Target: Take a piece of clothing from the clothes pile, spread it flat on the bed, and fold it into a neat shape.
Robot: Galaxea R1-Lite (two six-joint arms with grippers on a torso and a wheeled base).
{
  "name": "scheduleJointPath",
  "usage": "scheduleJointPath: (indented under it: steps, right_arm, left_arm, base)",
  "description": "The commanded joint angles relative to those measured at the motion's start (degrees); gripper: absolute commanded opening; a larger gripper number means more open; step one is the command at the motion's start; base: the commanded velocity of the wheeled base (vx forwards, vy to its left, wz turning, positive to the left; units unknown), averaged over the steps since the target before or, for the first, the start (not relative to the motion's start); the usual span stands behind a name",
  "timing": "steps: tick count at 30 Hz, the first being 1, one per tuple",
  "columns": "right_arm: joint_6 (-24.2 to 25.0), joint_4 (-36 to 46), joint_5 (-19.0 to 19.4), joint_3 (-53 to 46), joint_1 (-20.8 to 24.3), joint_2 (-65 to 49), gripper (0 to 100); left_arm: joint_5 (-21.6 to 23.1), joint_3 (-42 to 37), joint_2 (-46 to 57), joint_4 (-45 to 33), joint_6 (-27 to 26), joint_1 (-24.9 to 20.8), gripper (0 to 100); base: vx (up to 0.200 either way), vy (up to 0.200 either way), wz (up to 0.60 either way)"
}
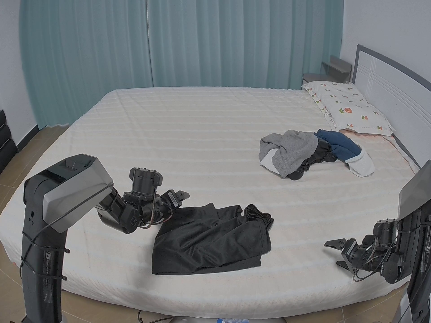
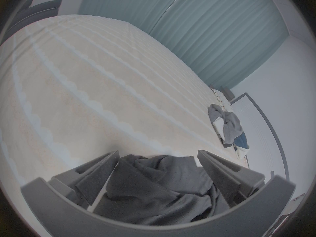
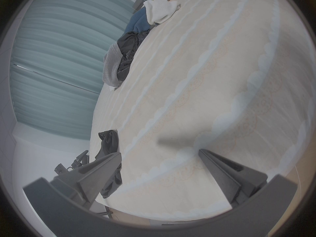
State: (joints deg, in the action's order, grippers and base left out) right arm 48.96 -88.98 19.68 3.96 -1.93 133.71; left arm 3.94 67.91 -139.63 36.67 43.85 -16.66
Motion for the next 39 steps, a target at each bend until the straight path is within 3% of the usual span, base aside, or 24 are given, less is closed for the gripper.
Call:
scheduleJointPath:
  steps: [1, 6, 8, 9, 18, 27, 30, 36, 39]
  right_arm:
    - [0.0, -0.67, 0.01, -0.01, -0.01, 0.06, 100]
    - [0.0, -0.67, 0.01, -0.01, -0.01, 0.06, 100]
    - [0.0, -0.67, 0.01, -0.01, -0.01, 0.06, 100]
    - [0.0, -0.67, 0.01, -0.01, -0.01, 0.06, 100]
    - [0.0, -0.67, 0.01, -0.01, -0.01, 0.06, 100]
    - [-0.27, -0.67, -0.25, 0.52, 0.43, 0.5, 100]
    - [-2.02, -0.67, -2.98, 1.31, 1.66, 1.12, 100]
    - [-2.55, -0.58, -6.76, 2.98, 8.17, -0.73, 100]
    - [-3.69, -0.23, -9.83, 7.2, 14.76, -1.69, 100]
  left_arm:
    - [-0.16, -1.38, -0.99, 0.16, -0.17, -0.39, 100]
    - [-0.6, -2.87, -0.29, 0.33, -0.17, -1.18, 100]
    - [-2.71, -2.26, -0.64, 0.42, -0.26, -1.18, 100]
    - [-2.71, -2.26, -0.64, 0.42, -0.26, -1.18, 0]
    - [-7.8, -3.67, 0.06, 0.33, -0.61, 0.05, 0]
    - [-7.8, -5.78, 1.99, 0.42, -0.26, 2.43, 0]
    - [-7.63, -5.78, 2.17, 0.33, -0.17, 3.39, 0]
    - [-7.28, -6.04, 2.7, -0.19, -0.17, 4.36, 0]
    - [-7.01, -6.21, 2.79, -0.19, -0.08, 4.8, 0]
  base:
    - [0.0, 0.0, 0.0]
    - [0.0, 0.0, 0.0]
    - [0.0, 0.0, 0.0]
    - [0.0, 0.0, 0.0]
    - [0.0, 0.0, 0.0]
    - [0.0, 0.0, 0.0]
    - [0.0, 0.0, 0.0]
    - [0.0, 0.0, 0.0]
    - [0.0, 0.0, 0.0]
